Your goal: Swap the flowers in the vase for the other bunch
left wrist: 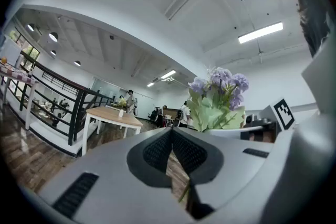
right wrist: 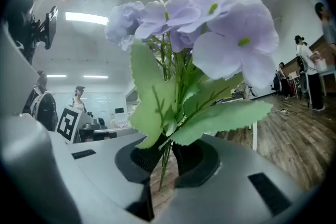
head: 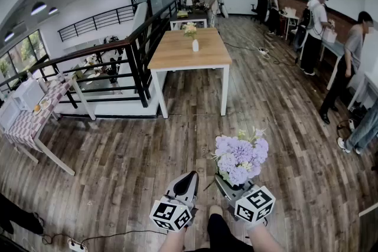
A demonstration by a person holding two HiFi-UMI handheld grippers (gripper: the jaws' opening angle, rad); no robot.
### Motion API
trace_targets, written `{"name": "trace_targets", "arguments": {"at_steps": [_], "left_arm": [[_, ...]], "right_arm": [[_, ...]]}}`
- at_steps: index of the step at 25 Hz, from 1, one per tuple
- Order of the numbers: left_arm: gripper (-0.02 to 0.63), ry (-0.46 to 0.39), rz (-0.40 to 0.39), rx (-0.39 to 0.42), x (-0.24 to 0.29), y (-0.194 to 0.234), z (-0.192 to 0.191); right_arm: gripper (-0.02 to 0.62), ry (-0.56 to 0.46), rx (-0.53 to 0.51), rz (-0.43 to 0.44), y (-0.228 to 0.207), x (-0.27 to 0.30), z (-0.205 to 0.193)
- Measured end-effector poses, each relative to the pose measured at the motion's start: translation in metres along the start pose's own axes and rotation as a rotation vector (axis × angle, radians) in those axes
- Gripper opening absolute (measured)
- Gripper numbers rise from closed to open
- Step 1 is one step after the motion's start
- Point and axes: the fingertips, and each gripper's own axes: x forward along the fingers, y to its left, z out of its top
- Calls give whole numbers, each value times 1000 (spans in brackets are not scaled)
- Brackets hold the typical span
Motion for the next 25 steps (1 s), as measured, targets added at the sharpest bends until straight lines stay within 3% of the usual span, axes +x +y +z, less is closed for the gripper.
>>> {"name": "trace_targets", "arguments": {"at_steps": [15, 25], "left_arm": [[9, 49, 13, 11, 120, 66, -5], [11, 74, 23, 20, 208, 104, 2]], "right_arm": [[61, 13, -85, -33, -108, 80, 20], [61, -15, -73, -28, -186, 132, 46]]}}
